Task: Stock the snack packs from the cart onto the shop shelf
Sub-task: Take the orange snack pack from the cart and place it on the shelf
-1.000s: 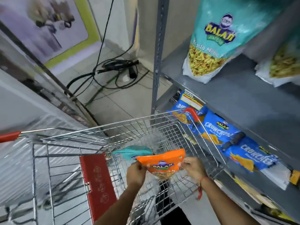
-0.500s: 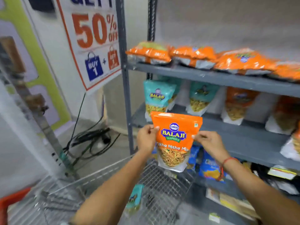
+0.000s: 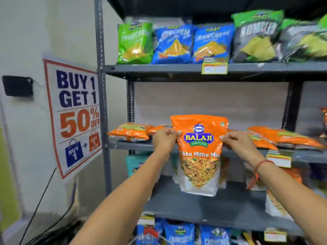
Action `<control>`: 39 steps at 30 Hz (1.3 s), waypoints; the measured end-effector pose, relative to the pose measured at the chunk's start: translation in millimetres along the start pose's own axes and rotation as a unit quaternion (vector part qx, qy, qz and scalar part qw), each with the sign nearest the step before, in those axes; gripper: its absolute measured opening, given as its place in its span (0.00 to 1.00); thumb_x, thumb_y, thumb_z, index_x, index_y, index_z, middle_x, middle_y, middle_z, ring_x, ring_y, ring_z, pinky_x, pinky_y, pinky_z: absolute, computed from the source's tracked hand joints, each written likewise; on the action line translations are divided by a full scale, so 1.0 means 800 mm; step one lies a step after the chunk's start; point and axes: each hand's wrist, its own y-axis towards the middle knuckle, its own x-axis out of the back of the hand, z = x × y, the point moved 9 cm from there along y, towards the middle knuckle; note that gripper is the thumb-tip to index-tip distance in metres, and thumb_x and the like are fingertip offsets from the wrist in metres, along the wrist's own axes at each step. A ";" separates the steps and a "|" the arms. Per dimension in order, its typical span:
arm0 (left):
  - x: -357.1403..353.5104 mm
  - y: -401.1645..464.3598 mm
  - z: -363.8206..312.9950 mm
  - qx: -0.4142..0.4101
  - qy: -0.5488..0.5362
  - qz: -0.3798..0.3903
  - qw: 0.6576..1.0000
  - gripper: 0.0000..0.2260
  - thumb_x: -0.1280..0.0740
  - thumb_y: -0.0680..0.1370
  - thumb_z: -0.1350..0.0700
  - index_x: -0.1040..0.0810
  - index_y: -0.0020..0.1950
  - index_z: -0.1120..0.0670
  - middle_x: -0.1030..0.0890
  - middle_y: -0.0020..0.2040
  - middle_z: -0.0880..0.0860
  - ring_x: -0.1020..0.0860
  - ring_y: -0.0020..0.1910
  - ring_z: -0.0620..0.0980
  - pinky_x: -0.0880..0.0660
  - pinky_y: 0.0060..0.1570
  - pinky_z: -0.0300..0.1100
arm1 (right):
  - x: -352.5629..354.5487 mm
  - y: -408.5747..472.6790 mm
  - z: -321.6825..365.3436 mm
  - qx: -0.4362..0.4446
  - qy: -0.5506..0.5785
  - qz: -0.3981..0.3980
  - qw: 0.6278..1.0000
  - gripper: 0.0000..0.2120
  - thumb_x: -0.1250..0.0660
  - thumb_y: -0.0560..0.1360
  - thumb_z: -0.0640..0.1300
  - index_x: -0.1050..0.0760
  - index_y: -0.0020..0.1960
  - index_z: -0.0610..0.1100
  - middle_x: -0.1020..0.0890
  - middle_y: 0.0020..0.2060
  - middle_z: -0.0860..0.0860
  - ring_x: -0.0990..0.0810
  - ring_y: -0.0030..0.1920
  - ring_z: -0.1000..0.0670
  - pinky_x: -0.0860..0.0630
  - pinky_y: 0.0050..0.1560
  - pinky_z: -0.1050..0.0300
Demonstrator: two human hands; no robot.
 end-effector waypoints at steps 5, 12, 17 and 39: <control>-0.023 0.001 -0.006 0.008 0.006 0.011 1.000 0.10 0.28 0.71 0.50 0.19 0.35 0.56 0.15 0.37 0.52 0.16 0.41 0.51 0.19 0.51 0.54 | 0.018 -0.004 0.001 -0.012 -0.016 -0.013 1.000 0.10 0.31 0.72 0.42 0.22 0.32 0.43 0.19 0.31 0.50 0.23 0.34 0.53 0.27 0.39 0.57; -0.048 -0.001 0.033 0.014 0.004 0.021 1.000 0.12 0.27 0.69 0.50 0.19 0.35 0.59 0.14 0.39 0.57 0.17 0.43 0.57 0.19 0.50 0.57 | 0.016 -0.019 -0.062 -0.091 0.014 0.002 0.996 0.11 0.32 0.73 0.44 0.21 0.32 0.44 0.16 0.34 0.52 0.20 0.39 0.52 0.25 0.44 0.56; -0.085 -0.007 0.105 0.063 0.019 0.061 0.996 0.08 0.25 0.67 0.51 0.16 0.35 0.55 0.13 0.38 0.52 0.16 0.42 0.52 0.20 0.52 0.54 | 0.015 -0.039 -0.139 -0.153 0.016 0.000 0.988 0.09 0.30 0.71 0.45 0.19 0.37 0.39 0.15 0.36 0.49 0.20 0.38 0.52 0.26 0.42 0.58; -0.364 0.044 0.353 0.170 0.093 0.052 0.980 0.12 0.26 0.69 0.52 0.22 0.27 0.53 0.16 0.35 0.53 0.20 0.36 0.51 0.24 0.40 0.43 | 0.065 0.021 -0.506 -0.281 -0.077 0.011 0.957 0.08 0.33 0.74 0.44 0.18 0.44 0.40 0.15 0.40 0.48 0.17 0.41 0.50 0.24 0.43 0.57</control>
